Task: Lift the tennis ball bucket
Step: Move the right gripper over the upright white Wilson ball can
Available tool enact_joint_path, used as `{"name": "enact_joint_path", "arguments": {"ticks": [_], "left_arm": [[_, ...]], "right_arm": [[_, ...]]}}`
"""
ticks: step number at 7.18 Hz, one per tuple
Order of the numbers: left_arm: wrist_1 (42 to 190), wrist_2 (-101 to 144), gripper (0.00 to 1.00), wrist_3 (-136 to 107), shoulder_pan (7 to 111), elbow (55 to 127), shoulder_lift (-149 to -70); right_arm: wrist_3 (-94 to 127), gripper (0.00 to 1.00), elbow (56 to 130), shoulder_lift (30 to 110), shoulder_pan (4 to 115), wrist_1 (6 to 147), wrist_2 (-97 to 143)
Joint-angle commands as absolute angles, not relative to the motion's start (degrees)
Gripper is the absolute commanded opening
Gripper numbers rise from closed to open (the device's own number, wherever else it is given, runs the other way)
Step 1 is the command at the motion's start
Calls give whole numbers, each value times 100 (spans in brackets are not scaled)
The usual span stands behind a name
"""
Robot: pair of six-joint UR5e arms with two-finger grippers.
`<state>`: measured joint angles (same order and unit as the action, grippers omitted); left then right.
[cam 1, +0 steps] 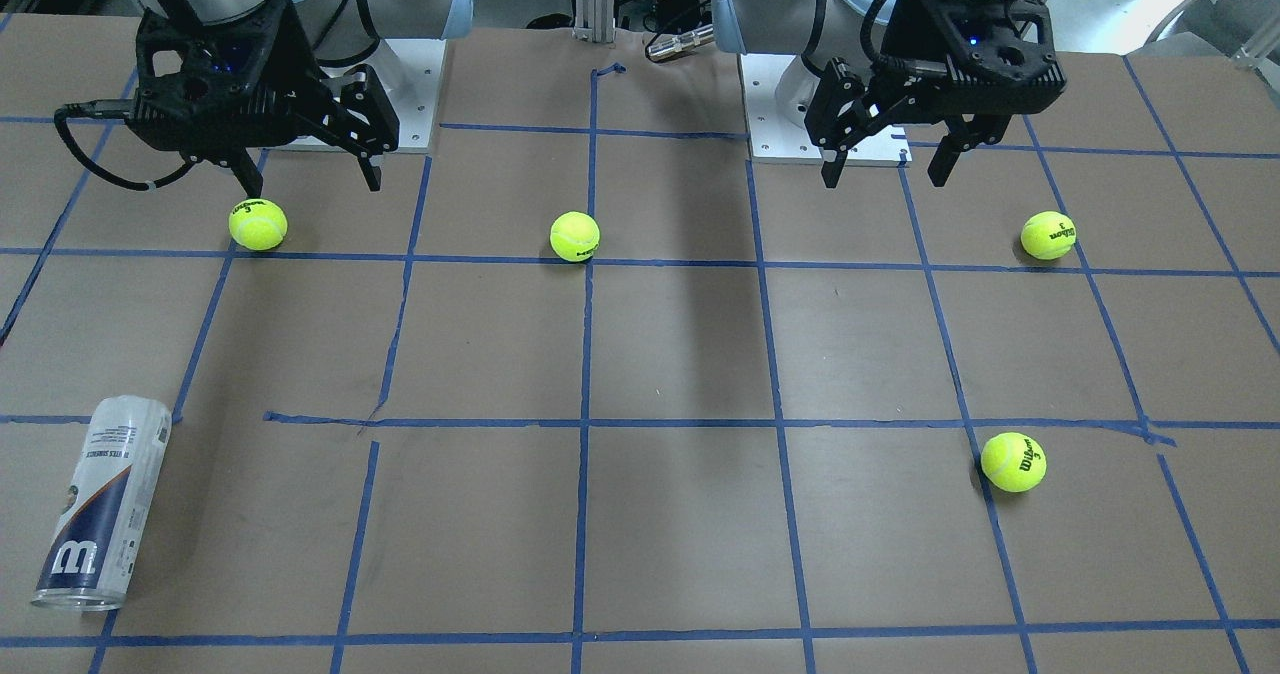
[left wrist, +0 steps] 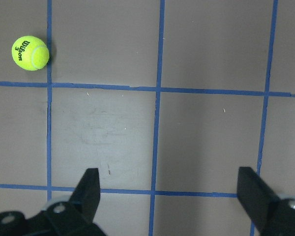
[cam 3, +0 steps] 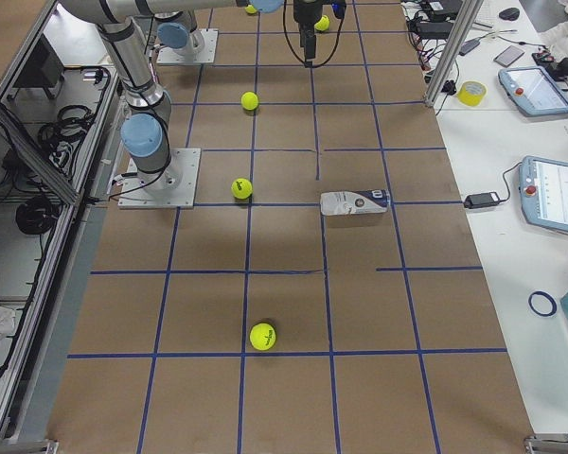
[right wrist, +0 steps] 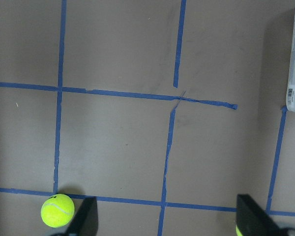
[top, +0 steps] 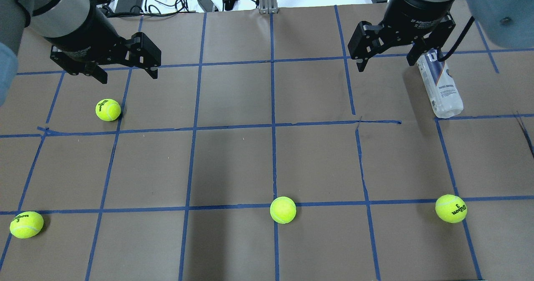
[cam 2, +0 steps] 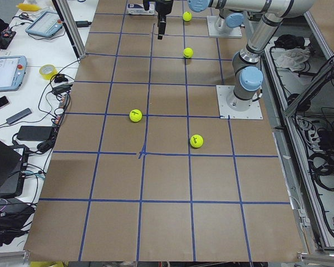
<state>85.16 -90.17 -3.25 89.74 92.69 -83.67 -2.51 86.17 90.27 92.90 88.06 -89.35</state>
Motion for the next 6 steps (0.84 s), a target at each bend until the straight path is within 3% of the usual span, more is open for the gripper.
{"name": "enact_joint_path", "arguments": {"ticks": [1, 5, 6], "left_arm": [[8517, -9018, 100, -334, 8974, 9272, -8367], [8517, -9018, 100, -325, 8974, 9272, -8358], [8517, -9018, 100, -325, 8974, 9272, -8367]], "right_arm": [[-177, 100, 8683, 9026, 9290, 8798, -8895], [-255, 100, 8684, 8930, 9193, 8798, -8877], [-255, 100, 8292, 8860, 9193, 8946, -8973]]}}
